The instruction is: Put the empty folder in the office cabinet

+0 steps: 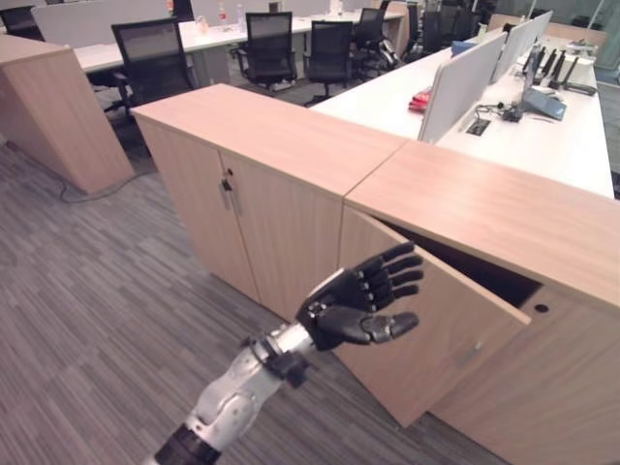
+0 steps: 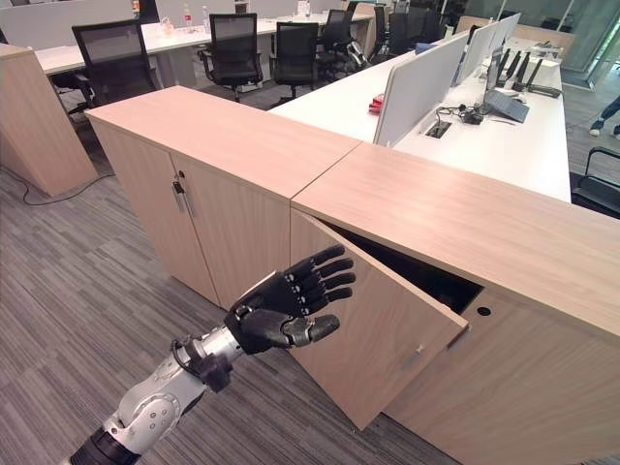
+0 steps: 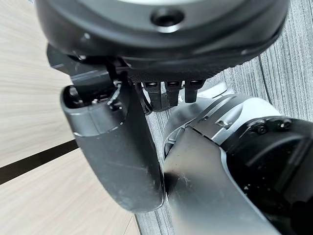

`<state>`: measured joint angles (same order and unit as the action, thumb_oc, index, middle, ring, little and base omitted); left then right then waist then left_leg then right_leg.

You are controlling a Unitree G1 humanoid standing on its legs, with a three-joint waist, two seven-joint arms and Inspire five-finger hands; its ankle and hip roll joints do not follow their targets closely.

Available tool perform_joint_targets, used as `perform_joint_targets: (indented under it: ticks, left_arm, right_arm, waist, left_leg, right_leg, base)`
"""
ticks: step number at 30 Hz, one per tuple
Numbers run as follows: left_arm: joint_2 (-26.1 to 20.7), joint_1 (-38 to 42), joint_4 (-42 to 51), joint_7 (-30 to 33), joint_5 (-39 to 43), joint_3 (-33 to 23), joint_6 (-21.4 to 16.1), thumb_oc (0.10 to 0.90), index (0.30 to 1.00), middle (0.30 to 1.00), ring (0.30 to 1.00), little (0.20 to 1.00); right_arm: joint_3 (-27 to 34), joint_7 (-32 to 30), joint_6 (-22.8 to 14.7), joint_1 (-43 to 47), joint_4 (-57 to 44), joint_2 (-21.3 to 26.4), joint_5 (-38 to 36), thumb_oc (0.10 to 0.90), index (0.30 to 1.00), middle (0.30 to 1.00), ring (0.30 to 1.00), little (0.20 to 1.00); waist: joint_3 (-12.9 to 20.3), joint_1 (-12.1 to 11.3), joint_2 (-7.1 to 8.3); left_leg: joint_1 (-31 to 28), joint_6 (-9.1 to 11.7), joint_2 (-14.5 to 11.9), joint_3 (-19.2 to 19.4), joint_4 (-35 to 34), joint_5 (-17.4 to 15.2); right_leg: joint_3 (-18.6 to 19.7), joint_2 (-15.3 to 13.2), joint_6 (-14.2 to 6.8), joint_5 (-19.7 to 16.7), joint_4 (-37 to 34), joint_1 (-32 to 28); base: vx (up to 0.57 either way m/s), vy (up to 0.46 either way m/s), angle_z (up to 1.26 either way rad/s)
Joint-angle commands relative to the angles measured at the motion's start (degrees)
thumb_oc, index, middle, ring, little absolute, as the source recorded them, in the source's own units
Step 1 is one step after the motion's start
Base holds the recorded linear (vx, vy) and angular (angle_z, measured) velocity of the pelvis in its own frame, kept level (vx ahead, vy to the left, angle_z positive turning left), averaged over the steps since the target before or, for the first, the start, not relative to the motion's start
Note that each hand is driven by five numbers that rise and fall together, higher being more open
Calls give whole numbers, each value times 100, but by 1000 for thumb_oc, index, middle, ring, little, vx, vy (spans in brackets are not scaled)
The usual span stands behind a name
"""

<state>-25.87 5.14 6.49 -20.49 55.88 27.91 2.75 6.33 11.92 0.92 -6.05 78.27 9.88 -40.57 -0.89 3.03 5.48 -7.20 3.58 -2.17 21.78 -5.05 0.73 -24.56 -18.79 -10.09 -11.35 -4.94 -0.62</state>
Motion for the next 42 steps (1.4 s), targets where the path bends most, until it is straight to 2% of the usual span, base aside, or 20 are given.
perform_joint_targets:
  ticks: [1,3,5,7,10,12,13,15,18,19,20,21,22,25,26,27,28,31,39,42]
  left_arm:
    - [277,-1,436,-91,-47,-347,-184,800,900,900,900,900]
    - [300,-382,58,-1,-132,-582,-70,800,900,900,900,900]
    - [309,-854,-464,-7,-122,-832,58,800,900,900,900,900]
    - [325,-999,-681,-20,-162,-980,63,800,900,900,900,900]
    - [255,-1714,-1056,12,-1150,-1623,-138,800,900,900,900,900]
    - [325,-1841,-1131,115,-1373,-1753,-199,800,900,900,900,900]
    - [594,-1768,-1743,416,-1682,-2078,-536,800,900,900,900,900]
    - [751,-1705,-2126,873,-2403,-2252,-1030,800,900,900,900,900]
    - [749,-1620,-2628,1108,-3018,-2217,-1227,800,900,900,900,900]
    - [722,-1608,-2856,1090,-3047,-2162,-1210,800,900,900,900,900]
    - [800,-1498,-3442,991,-2652,-2245,-1167,800,900,900,900,900]
    - [867,-1405,-3840,991,-2511,-2288,-1131,800,900,900,900,900]
    - [870,-1377,-3877,982,-2503,-2286,-1149,800,900,900,900,900]
    - [964,-1185,-5087,1181,-2726,-2344,-1120,800,900,900,900,900]
    - [968,-1169,-5109,1178,-2723,-2344,-1131,800,900,900,900,900]
    - [1122,-1016,-6208,1235,-2824,-2451,-1078,800,900,900,900,900]
    - [1123,-1012,-6213,1234,-2824,-2451,-1081,800,900,900,900,900]
    - [1336,-937,-7889,1450,-3380,-2599,-1026,800,900,900,900,900]
    - [1504,-1125,-8214,1521,-2936,-3079,-1032,800,900,900,900,900]
    - [1500,-1157,-8251,1699,-3383,-2905,-1125,800,900,900,900,900]
  right_arm:
    - [-76,-21,-38,203,16,124,176,800,900,900,900,900]
    - [-37,-28,0,347,-95,178,213,800,900,900,900,900]
    - [-106,-53,0,370,-79,91,244,800,900,900,900,900]
    - [-99,-48,10,382,-36,105,229,800,900,900,900,900]
    - [-27,-9,-25,382,-22,188,71,800,900,900,900,900]
    - [-53,-16,-59,362,-36,181,-3,800,900,900,900,900]
    - [-116,-60,-80,295,-82,91,-220,800,900,900,900,900]
    - [-225,-127,-188,231,-106,-28,-376,800,900,900,900,900]
    - [-314,-205,-283,222,-127,-50,-442,800,900,900,900,900]
    - [-375,-245,-294,285,-137,34,-366,800,900,900,900,900]
    - [-427,-276,-298,409,-141,189,-266,800,900,900,900,900]
    - [-436,-265,-304,439,-160,216,-269,800,900,900,900,900]
    - [-435,-264,-304,447,-160,218,-270,800,900,900,900,900]
    - [-447,-284,-316,576,-324,265,-261,800,900,900,900,900]
    - [-447,-285,-315,581,-326,267,-261,800,900,900,900,900]
    - [-476,-282,-318,605,-275,215,-238,800,900,900,900,900]
    - [-475,-282,-318,608,-274,216,-238,800,900,900,900,900]
    - [-480,-286,-265,620,-76,161,-29,800,900,900,900,900]
    - [-423,-321,-236,575,156,29,-44,800,900,900,900,900]
    - [-487,-354,-239,557,180,-20,45,800,900,900,900,900]
  waist:
    - [-97,-54,-194]
    - [-281,-137,-337]
    - [-226,-149,-269]
    - [-174,-135,-260]
    - [-8,-157,-314]
    - [6,-188,-305]
    - [26,-251,-248]
    - [-28,-361,-184]
    - [-129,-458,-121]
    - [-173,-492,-131]
    - [-293,-629,-140]
    - [-292,-631,-91]
    - [-285,-607,-86]
    - [-321,-663,-89]
    - [-329,-661,-89]
    - [-265,-627,-163]
    - [-273,-630,-162]
    - [19,-518,-306]
    - [234,-535,-440]
    - [246,-538,-453]
  left_leg:
    - [92,36,-235,-411,21,-331]
    - [-47,36,-448,-77,18,-315]
    - [-5,163,-636,170,67,-210]
    - [17,263,-824,248,99,-135]
    - [-35,457,-1266,449,195,-5]
    - [-22,514,-1388,481,281,31]
    - [42,636,-1699,582,587,120]
    - [133,757,-1964,584,1035,306]
    - [249,832,-2257,602,1631,471]
    - [312,775,-2198,535,1807,445]
    - [830,616,-1755,2,2033,158]
    - [1053,484,-1481,-191,1893,-188]
    - [1076,454,-1453,-207,1895,-206]
    - [1641,339,-853,-553,1692,-247]
    - [1628,336,-846,-550,1674,-241]
    - [1248,305,-714,-441,1139,-152]
    - [1236,305,-711,-437,1127,-146]
    - [764,205,-400,-338,257,-4]
    - [642,146,-261,-416,5,34]
    - [624,111,-232,-441,5,4]
  right_leg:
    - [-295,-247,-403,361,670,-47]
    - [-959,-492,-392,317,1464,314]
    - [-1295,-203,-217,603,1056,106]
    - [-1198,20,-130,641,900,112]
    - [-924,636,57,789,511,121]
    - [-863,778,134,849,447,116]
    - [-799,1082,332,1016,315,53]
    - [-744,1362,508,1169,161,-103]
    - [-665,1604,695,1327,27,-283]
    - [-610,1618,727,1380,-3,-323]
    - [-506,1542,767,1431,-6,-332]
    - [-550,1472,751,1421,-6,-304]
    - [-572,1446,733,1418,-3,-294]
    - [-494,1409,711,1369,5,-292]
    - [-494,1404,708,1367,5,-297]
    - [-494,1414,651,1340,8,-328]
    - [-492,1412,650,1339,8,-333]
    - [-469,1284,521,1296,-6,-373]
    - [-543,1148,402,1249,-6,-385]
    - [-555,1099,367,1211,-6,-388]
  base:
    - [-70,-13,-12]
    - [-49,-46,-35]
    - [38,-281,-106]
    - [72,-309,-66]
    - [140,-264,-49]
    - [96,-257,-65]
    - [131,-414,-70]
    - [91,-329,-43]
    - [59,-202,-30]
    - [-7,-48,-14]
    - [-41,37,-34]
    - [-52,63,-38]
    - [-13,66,-26]
    - [-19,81,2]
    - [52,116,-7]
    - [42,91,-22]
    - [71,147,-30]
    - [97,166,-5]
    - [34,89,13]
    - [-4,42,7]
